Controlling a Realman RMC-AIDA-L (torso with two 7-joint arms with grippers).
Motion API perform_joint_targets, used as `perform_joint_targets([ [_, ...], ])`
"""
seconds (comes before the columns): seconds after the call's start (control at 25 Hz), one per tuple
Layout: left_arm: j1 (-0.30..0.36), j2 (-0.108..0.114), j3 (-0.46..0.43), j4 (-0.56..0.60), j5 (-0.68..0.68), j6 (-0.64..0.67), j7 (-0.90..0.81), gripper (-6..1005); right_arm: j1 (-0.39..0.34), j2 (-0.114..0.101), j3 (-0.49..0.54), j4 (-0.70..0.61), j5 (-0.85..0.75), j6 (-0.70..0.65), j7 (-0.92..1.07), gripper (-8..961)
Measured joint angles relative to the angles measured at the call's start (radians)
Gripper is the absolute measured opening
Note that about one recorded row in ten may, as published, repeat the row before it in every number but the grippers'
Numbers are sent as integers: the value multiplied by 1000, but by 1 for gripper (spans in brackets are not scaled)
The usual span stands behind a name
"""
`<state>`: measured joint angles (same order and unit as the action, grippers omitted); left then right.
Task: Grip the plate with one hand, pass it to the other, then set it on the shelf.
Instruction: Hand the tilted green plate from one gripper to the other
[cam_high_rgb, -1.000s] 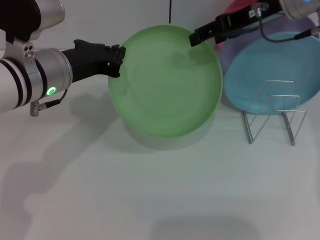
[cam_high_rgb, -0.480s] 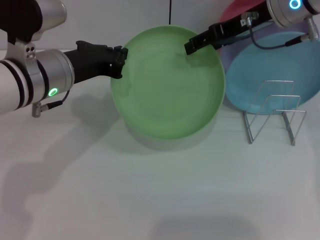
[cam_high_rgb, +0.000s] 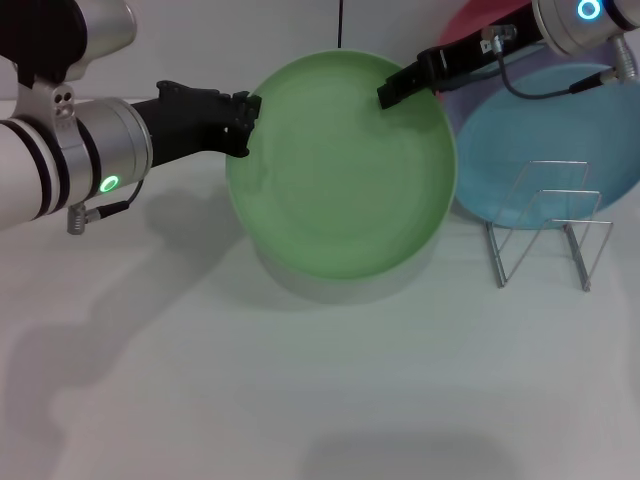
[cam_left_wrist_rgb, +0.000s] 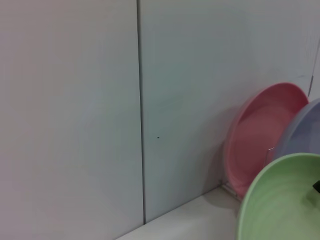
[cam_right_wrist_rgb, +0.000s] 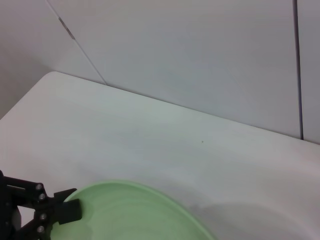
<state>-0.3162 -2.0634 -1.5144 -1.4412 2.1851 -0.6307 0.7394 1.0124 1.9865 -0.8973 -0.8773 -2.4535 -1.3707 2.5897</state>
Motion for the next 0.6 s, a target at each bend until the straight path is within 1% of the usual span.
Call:
perform_joint_targets([
  [0.24, -4, 0, 2, -1, -1, -2, 0, 38, 0, -2, 0, 11, -1, 0, -2, 479],
  [0.6, -7, -1, 3, -2, -1, -7, 0, 38, 2, -6, 0, 21, -1, 5, -7, 377],
])
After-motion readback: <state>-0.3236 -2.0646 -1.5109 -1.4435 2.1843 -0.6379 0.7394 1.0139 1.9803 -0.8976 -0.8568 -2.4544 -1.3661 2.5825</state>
